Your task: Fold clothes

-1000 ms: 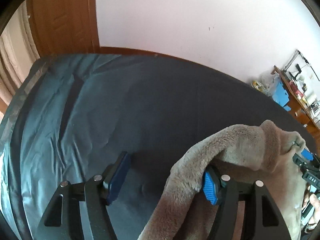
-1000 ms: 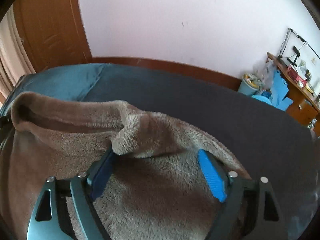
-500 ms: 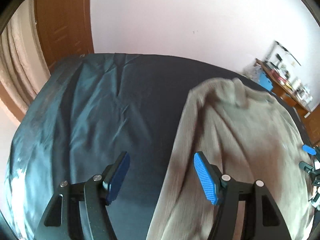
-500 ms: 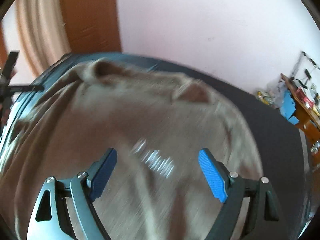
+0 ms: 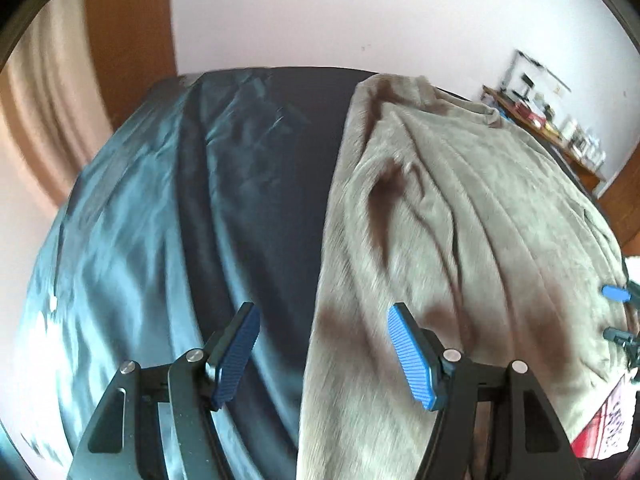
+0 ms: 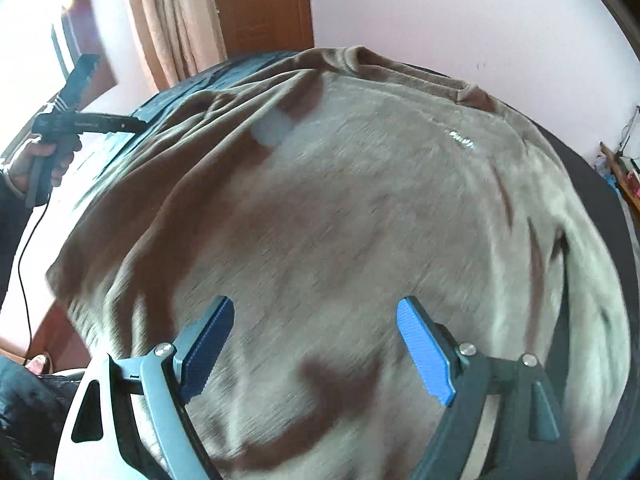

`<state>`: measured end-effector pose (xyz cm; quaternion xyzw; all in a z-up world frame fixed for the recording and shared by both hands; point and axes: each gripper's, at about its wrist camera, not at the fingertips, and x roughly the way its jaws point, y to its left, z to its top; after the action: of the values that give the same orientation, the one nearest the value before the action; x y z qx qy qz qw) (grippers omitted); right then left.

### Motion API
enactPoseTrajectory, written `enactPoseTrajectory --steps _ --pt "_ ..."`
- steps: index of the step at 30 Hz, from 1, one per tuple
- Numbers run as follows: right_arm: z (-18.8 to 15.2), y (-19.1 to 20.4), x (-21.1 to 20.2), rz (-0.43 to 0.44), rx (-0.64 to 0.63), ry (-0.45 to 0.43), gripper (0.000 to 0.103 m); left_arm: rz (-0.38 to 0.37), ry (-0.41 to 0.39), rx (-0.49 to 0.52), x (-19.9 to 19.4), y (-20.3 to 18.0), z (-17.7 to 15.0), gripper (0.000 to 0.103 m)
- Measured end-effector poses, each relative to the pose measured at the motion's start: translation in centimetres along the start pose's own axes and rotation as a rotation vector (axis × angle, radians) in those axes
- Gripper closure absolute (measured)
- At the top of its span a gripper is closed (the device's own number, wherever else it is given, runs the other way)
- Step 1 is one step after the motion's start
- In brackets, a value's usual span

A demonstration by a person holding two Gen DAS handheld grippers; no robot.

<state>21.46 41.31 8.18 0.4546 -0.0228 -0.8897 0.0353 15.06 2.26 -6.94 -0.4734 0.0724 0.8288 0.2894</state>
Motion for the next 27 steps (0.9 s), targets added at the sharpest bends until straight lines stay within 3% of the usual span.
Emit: enactPoseTrajectory --steps 8,12,16,24,27 --pt "-3.0 0.7 -1.6 0.072 0.117 -0.059 0.016 -0.084 -0.049 -0.012 -1.8 1.5 -4.9 0.035" --pt "-3.8 -0.2 -1.1 0.061 0.184 -0.075 0.016 -0.044 -0.061 -0.001 -1.6 1.6 -5.8 0.035" --pt "-4.4 -0.9 -0.8 0.088 0.236 -0.109 0.016 -0.057 -0.068 0.039 -1.7 1.2 -6.3 0.035" --pt "-3.9 -0.6 0.4 0.026 0.208 -0.125 0.016 -0.075 -0.008 0.108 -0.3 -0.2 -6.8 0.035" --pt "-4.0 -0.5 0.5 0.022 0.197 -0.138 0.017 -0.091 -0.006 0.142 -0.2 -1.0 -7.1 0.042"
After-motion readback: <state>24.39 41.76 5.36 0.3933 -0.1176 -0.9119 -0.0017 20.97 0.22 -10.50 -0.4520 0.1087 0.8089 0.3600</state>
